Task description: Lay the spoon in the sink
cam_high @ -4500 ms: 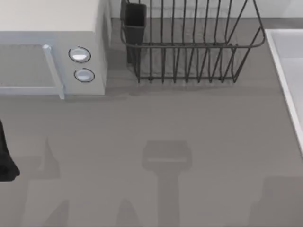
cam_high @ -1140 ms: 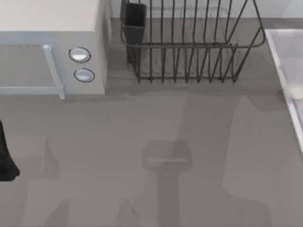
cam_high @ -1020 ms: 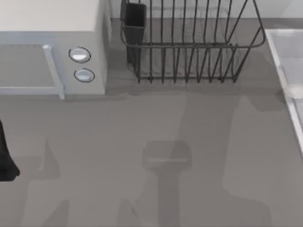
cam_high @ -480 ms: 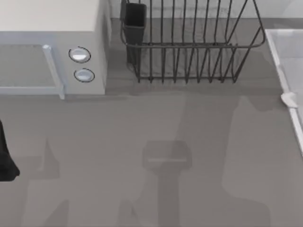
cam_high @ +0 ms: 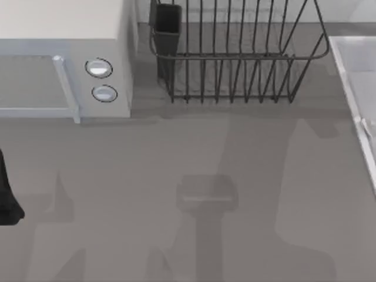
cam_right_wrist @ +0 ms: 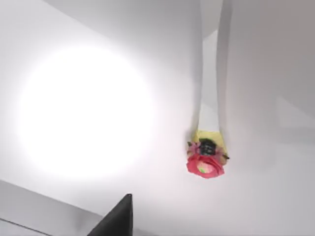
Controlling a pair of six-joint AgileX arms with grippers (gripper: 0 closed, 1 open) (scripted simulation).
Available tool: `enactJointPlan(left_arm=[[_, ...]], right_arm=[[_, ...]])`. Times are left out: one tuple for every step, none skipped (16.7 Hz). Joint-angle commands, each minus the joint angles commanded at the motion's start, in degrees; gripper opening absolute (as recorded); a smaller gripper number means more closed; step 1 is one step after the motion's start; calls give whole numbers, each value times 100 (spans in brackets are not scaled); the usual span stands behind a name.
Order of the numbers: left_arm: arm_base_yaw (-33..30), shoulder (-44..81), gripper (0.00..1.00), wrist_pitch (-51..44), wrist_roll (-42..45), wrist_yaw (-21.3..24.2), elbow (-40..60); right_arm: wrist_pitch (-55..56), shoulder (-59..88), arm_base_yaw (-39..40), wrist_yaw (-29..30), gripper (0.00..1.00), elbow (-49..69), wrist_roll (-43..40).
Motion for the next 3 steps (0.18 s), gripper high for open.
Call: enactJointPlan(left_arm=[[0,0,100,0,0,0,0],[0,0,100,0,0,0,0],[0,0,100,0,0,0,0]], right_arm=[[0,0,0,0,100,0,0],[0,0,0,0,100,0,0],[0,0,0,0,100,0,0]])
